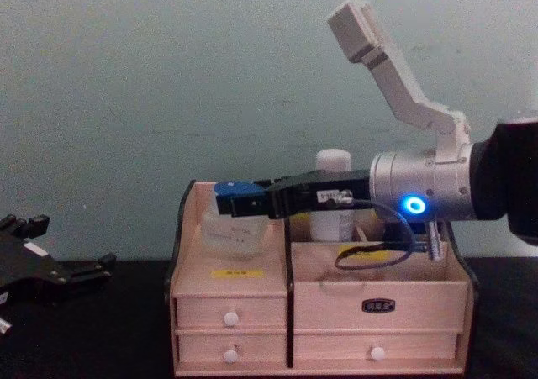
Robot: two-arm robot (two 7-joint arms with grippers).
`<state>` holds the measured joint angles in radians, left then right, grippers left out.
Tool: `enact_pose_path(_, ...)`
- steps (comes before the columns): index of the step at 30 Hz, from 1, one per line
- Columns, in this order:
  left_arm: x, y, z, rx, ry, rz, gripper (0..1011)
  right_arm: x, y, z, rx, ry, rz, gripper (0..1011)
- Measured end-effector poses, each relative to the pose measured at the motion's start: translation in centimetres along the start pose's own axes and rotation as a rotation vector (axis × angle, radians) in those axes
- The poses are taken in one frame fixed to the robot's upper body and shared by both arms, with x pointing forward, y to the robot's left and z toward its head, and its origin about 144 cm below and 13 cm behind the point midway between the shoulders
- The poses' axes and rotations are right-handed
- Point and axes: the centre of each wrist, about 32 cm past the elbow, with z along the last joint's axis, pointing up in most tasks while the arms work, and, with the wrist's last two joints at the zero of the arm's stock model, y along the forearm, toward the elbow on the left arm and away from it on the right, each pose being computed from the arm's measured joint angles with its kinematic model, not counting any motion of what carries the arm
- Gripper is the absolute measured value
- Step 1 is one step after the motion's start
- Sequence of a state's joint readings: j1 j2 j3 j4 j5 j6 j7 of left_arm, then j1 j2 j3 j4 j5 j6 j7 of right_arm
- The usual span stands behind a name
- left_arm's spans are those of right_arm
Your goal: Pick up the facial cleanser and watermelon frost from the table and place them into the tiered storage box.
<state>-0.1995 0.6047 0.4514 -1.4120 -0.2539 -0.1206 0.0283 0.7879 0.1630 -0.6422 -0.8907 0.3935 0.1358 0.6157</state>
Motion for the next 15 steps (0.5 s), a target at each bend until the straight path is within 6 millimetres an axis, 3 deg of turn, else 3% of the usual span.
enact_pose_path(15,0.00,0.00,0.00,0.000,0.000,0.000,1001,-0.12,0.35,-0.12,-0.054,-0.005,0.009,715)
